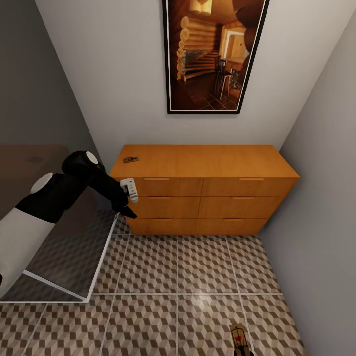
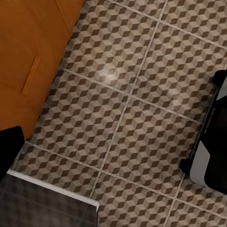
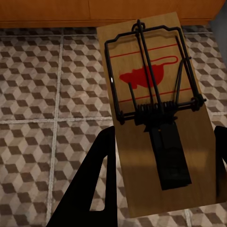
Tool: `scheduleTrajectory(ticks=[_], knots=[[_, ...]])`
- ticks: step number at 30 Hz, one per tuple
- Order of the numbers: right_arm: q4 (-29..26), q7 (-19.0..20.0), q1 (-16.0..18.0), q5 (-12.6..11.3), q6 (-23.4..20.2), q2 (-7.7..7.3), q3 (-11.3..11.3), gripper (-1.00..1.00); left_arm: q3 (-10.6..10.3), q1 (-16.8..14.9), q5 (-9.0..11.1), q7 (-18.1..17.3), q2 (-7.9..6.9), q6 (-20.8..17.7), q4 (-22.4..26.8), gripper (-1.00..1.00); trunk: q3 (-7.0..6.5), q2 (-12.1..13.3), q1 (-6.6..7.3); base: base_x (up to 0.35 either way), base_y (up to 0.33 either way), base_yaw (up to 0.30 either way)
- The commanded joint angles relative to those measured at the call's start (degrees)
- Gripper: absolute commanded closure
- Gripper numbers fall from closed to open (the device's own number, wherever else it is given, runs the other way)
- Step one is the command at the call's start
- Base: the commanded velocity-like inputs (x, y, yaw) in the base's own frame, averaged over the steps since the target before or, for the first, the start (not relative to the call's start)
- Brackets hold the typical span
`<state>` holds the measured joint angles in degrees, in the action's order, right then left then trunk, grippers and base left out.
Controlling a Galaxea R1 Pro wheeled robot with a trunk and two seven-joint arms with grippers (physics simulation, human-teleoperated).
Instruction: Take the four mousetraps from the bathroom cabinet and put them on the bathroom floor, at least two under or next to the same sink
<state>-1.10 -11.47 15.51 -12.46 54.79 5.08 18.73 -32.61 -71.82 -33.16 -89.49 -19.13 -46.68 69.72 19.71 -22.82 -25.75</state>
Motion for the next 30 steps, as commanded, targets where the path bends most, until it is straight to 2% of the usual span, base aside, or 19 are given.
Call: scheduleTrajectory(ticks=[1, 9, 18, 22, 27, 28, 30], knots=[[0.0, 0.0, 0.0, -0.6, 0.2, 0.02, 0.5, 1.00, -0.1, -0.1, -0.5, -0.5, -0.03, -0.6, 0.1, -1.00, 0.10, -0.1, -0.03, 0.005, 0.000, 0.000], [0.0, 0.0, 0.0, -0.6, 0.2, 0.02, 0.5, 1.00, -0.1, -0.1, -0.4, -0.5, -0.03, -0.6, 0.1, -1.00, 0.10, -0.1, -0.03, 0.091, 0.000, 0.000], [0.1, 0.0, 0.0, -0.6, 0.2, 0.00, 0.5, 1.00, -0.1, -0.1, -0.4, -0.5, -0.03, -0.6, 0.1, -1.00, 0.10, -0.1, -0.03, 0.232, 0.000, 0.000], [0.2, 0.4, 0.0, -0.1, 0.5, -0.94, 0.8, 1.00, -0.1, -0.1, -0.5, -0.5, -0.03, -0.6, 0.2, -1.00, 0.10, -0.1, -0.03, 0.238, 0.000, 0.000], [0.2, 1.6, -2.7, 0.9, 2.6, -1.77, 1.0, 1.00, -0.1, -0.1, -0.4, -0.5, -0.03, -0.6, 0.2, -1.00, 0.10, -0.1, -0.03, 0.185, 0.000, 0.000], [0.2, 1.7, -3.6, 1.0, 4.6, -1.85, 1.0, 1.00, -0.1, -0.1, -0.4, -0.5, -0.03, -0.6, 0.2, -1.00, 0.10, -0.1, -0.03, 0.165, 0.000, 0.000], [0.2, 1.8, -6.0, 1.2, 5.2, -1.91, 1.0, 1.00, -0.1, -0.1, -0.4, -0.5, -0.03, -0.6, 0.2, -1.00, 0.10, -0.1, -0.03, 0.157, 0.000, 0.000]])
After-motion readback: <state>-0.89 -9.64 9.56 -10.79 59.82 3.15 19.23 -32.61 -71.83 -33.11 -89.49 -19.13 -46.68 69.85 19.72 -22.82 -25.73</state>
